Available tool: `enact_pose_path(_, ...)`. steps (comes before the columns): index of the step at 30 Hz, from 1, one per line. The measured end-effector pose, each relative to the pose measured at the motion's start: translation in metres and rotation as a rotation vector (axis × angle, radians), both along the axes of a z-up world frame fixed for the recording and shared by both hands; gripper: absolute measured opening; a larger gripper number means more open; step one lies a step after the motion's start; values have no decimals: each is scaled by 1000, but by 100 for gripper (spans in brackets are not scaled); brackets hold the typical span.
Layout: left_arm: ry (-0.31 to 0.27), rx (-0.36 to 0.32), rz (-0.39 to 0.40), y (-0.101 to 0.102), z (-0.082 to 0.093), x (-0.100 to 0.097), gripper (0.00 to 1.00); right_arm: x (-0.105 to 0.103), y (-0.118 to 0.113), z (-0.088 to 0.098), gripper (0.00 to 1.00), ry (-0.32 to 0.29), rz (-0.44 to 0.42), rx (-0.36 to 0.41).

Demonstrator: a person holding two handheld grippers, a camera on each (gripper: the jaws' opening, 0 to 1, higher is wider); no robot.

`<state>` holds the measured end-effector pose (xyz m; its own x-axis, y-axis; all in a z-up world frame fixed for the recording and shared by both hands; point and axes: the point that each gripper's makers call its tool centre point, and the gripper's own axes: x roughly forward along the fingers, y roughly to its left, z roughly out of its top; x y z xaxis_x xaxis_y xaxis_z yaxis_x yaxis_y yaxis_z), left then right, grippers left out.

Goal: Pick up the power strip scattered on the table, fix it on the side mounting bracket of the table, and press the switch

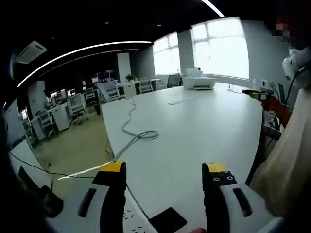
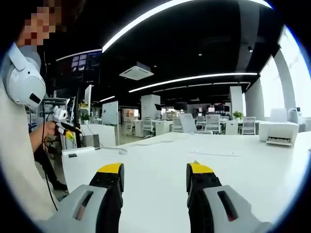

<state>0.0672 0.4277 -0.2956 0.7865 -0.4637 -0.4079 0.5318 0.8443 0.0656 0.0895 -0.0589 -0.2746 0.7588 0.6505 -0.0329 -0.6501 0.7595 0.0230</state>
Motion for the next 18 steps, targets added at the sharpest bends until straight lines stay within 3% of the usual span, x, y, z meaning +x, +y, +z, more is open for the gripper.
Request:
enact_pose_path(10,64,28,45,31,4,-12,65,0,10,-2,47,7,19,-4)
enact_pose_path(16,88,47,8,38,6,-21,64,2,15,-7,47,16,29,-5)
enact_pose_path(17,83,39,0,39,8,-22,64,2,16,-8,47,17,32,-6)
enact_pose_path(18,69,-25,-6,36,14,-21,62,3,17,-9,47,19,34,-5)
